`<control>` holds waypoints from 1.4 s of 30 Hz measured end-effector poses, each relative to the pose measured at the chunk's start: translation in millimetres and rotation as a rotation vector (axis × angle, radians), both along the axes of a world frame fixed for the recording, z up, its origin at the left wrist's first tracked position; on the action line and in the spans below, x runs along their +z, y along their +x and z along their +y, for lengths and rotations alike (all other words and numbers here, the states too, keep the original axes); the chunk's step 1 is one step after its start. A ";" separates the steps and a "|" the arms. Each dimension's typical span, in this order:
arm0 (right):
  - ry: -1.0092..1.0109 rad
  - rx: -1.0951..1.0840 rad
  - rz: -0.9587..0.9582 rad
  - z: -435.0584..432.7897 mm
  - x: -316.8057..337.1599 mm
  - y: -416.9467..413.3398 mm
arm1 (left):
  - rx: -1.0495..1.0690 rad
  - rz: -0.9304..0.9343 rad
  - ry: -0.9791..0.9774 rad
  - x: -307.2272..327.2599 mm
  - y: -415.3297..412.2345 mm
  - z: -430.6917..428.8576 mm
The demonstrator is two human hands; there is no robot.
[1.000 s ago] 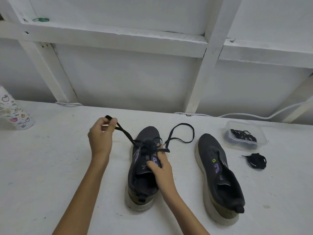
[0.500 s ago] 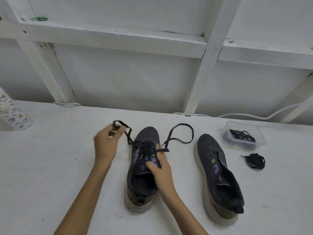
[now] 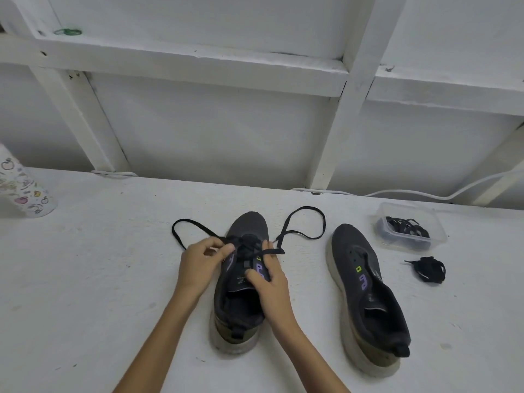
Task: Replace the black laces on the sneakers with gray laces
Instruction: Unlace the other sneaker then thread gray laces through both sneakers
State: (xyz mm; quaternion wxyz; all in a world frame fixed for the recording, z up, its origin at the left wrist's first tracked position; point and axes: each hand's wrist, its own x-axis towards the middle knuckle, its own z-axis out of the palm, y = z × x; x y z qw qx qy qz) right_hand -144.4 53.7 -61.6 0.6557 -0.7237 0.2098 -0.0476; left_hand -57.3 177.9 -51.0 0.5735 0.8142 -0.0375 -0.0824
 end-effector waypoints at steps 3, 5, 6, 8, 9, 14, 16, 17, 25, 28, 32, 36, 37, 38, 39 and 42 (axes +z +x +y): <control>0.000 0.006 0.013 -0.9 -0.1 -0.2 | 0.146 -0.123 -0.041 15.4 13.7 0.9; -0.005 0.008 0.017 -1.5 0.1 -0.4 | 0.224 -0.155 -0.108 21.8 20.2 2.4; -0.005 0.010 0.017 -1.9 -0.5 -0.2 | 0.248 -0.158 -0.142 22.5 21.8 2.2; -0.003 0.012 0.016 -2.0 -0.6 -0.6 | 0.285 -0.158 -0.213 21.4 21.1 -0.5; -0.006 0.012 0.015 -1.9 -0.8 -0.4 | 0.304 -0.159 -0.246 21.2 19.3 -2.5; -0.005 0.013 0.020 -1.4 -2.4 0.2 | 0.387 -0.173 -0.332 25.5 15.4 -10.1; 0.000 0.005 0.025 -1.5 -4.2 0.7 | 0.404 -0.145 -0.345 23.7 14.4 -12.6; 0.004 0.005 0.026 -1.1 -3.8 0.7 | 0.410 -0.124 -0.356 22.7 12.7 -14.1; 0.017 -0.005 -0.012 2.1 -4.8 2.0 | -0.001 0.042 -0.117 -9.0 -9.6 -13.2; 0.016 -0.002 -0.028 1.3 -5.3 2.0 | -0.005 -0.125 0.074 -17.9 -5.9 -10.4; 0.020 0.004 -0.060 1.0 -5.4 1.3 | -0.007 -0.169 0.139 -16.8 -4.1 -10.8; 0.037 0.020 -0.072 -0.5 -1.6 0.6 | 0.039 -0.190 0.133 -16.6 -5.6 -10.9; 0.033 0.014 -0.065 -0.7 -1.7 0.8 | 0.062 -0.176 0.100 -16.6 -6.2 -10.7; 0.030 0.010 -0.057 -0.7 -3.3 1.1 | 0.089 -0.155 0.054 -17.1 -6.9 -10.4; 0.029 0.005 -0.048 -0.1 -4.0 1.0 | 0.120 -0.136 0.005 -18.0 -8.2 -9.8; 0.019 -0.003 -0.029 1.2 -4.2 -0.1 | 0.216 -0.100 -0.112 -20.5 -13.3 -6.2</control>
